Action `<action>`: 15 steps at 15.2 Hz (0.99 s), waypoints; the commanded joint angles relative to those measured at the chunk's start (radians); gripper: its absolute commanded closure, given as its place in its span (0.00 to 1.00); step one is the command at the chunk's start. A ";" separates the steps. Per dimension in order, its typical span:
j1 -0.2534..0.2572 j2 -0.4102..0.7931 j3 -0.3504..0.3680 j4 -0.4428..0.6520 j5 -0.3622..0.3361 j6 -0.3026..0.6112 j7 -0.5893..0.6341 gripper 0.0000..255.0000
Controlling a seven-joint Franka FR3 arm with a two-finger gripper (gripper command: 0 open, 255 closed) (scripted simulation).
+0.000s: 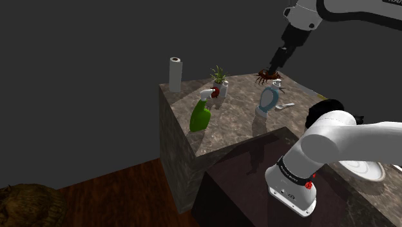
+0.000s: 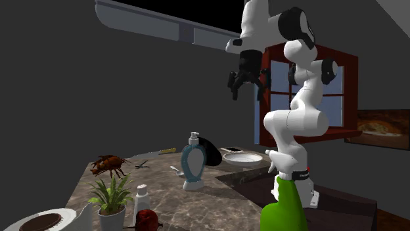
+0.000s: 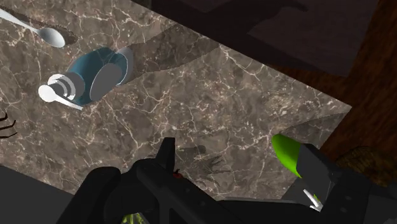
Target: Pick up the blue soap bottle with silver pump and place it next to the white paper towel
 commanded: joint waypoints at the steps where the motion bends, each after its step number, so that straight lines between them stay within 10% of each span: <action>1: -0.020 -0.040 -0.044 -0.072 -0.040 0.064 -0.036 0.00; 15: -0.205 -0.057 -0.449 -0.352 -0.341 0.553 -0.297 0.00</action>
